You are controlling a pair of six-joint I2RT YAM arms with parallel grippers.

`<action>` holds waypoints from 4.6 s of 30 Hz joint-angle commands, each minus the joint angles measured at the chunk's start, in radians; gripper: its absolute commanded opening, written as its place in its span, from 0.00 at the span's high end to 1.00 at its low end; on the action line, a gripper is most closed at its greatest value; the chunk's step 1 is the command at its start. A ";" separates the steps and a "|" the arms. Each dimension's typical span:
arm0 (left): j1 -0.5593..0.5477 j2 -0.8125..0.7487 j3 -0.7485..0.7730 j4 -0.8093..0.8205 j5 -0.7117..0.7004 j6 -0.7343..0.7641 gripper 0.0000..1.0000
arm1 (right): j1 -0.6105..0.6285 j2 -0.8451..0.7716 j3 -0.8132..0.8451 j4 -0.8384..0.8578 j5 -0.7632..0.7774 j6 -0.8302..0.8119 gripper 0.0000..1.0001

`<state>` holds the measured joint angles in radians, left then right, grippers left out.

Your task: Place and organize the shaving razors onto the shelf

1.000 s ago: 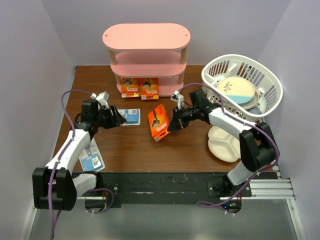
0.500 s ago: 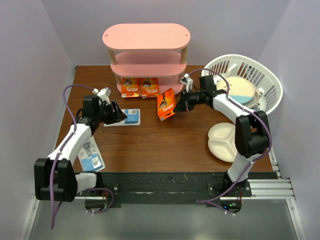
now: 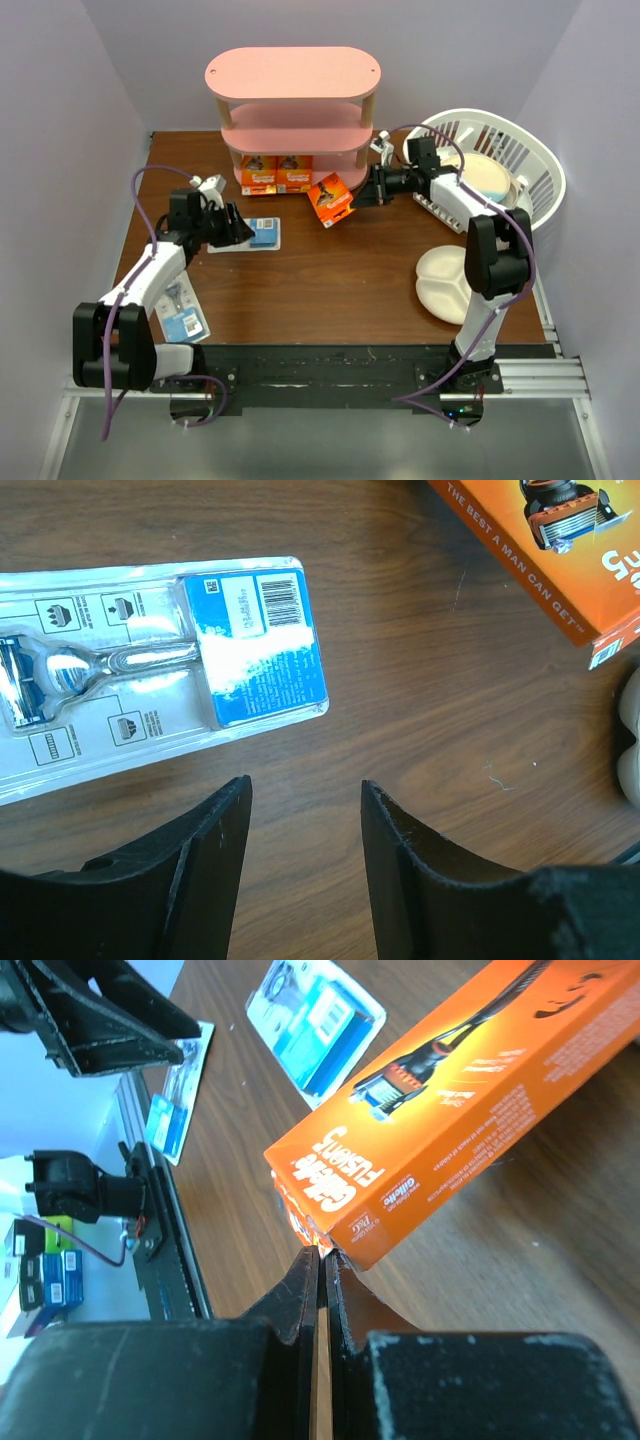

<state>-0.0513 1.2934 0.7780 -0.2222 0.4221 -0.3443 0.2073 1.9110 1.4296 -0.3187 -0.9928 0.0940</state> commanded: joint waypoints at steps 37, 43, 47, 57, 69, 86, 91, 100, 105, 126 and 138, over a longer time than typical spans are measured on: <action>0.042 -0.071 0.004 0.032 0.007 0.054 0.48 | -0.031 0.080 0.020 0.338 0.057 0.191 1.00; 0.051 -0.063 0.001 0.021 -0.002 0.077 0.48 | -0.031 0.160 0.020 0.359 0.071 0.243 1.00; 0.082 -0.062 -0.006 0.023 -0.005 0.085 0.48 | -0.037 0.183 -0.014 0.479 0.121 0.387 0.97; 0.100 -0.057 -0.020 0.027 -0.003 0.097 0.48 | -0.043 0.209 -0.021 0.547 0.255 0.593 0.49; 0.103 -0.063 -0.068 0.156 0.055 0.005 0.48 | -0.023 -0.009 -0.102 0.117 0.384 0.195 0.36; 0.102 -0.134 -0.106 0.267 0.055 -0.019 0.51 | 0.170 -0.034 0.009 -0.100 0.638 -0.836 1.00; 0.119 -0.151 -0.149 0.270 0.047 -0.010 0.51 | 0.179 0.060 0.100 -0.134 0.657 -0.973 1.00; 0.185 -0.152 -0.157 0.244 0.041 0.002 0.51 | 0.211 0.144 0.143 -0.099 0.651 -1.152 1.00; 0.197 -0.137 -0.143 0.233 0.041 0.007 0.51 | 0.225 0.187 0.181 -0.040 0.672 -1.149 1.00; 0.199 -0.100 -0.160 0.282 0.046 -0.022 0.51 | 0.234 0.240 0.246 0.000 0.706 -1.079 1.00; 0.199 -0.118 -0.180 0.291 0.049 -0.045 0.51 | 0.368 -0.047 -0.237 0.401 0.707 -1.106 0.14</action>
<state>0.1375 1.1919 0.6086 0.0200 0.4660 -0.3676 0.5293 1.9404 1.2942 -0.2123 -0.2947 -0.9966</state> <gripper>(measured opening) 0.489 0.691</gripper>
